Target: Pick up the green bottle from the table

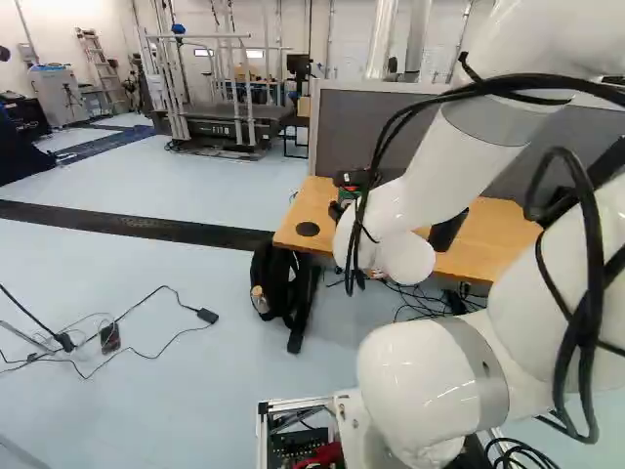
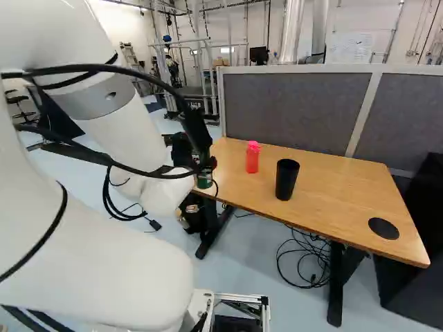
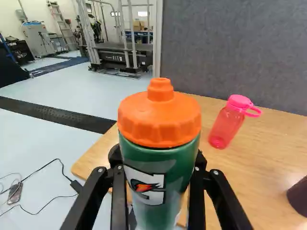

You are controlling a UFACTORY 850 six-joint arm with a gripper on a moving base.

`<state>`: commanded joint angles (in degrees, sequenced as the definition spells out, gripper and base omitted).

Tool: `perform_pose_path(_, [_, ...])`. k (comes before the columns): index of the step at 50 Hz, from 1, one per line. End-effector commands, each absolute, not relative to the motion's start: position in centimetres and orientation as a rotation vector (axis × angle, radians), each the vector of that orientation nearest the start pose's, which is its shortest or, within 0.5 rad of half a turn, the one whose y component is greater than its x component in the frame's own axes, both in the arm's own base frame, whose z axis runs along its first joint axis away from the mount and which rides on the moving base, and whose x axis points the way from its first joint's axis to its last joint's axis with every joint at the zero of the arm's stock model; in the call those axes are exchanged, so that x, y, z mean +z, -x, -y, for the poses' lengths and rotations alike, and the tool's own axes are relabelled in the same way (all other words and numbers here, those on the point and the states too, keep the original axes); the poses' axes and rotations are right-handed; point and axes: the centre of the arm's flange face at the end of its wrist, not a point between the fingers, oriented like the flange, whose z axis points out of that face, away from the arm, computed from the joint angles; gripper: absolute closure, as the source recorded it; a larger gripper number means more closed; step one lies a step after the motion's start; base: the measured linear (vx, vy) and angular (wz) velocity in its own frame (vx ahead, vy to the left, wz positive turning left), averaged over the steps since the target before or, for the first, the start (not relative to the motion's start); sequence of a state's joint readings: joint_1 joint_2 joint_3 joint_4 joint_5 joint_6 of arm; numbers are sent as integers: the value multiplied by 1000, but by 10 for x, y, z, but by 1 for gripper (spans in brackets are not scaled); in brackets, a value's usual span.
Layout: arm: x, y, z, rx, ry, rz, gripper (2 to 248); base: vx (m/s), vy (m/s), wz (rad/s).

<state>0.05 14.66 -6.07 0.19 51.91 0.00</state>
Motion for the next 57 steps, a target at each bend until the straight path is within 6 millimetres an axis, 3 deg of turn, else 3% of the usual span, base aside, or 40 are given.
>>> perform_pose_path(57, [366,-270,0,-1824,2558,0,137,0,0,0])
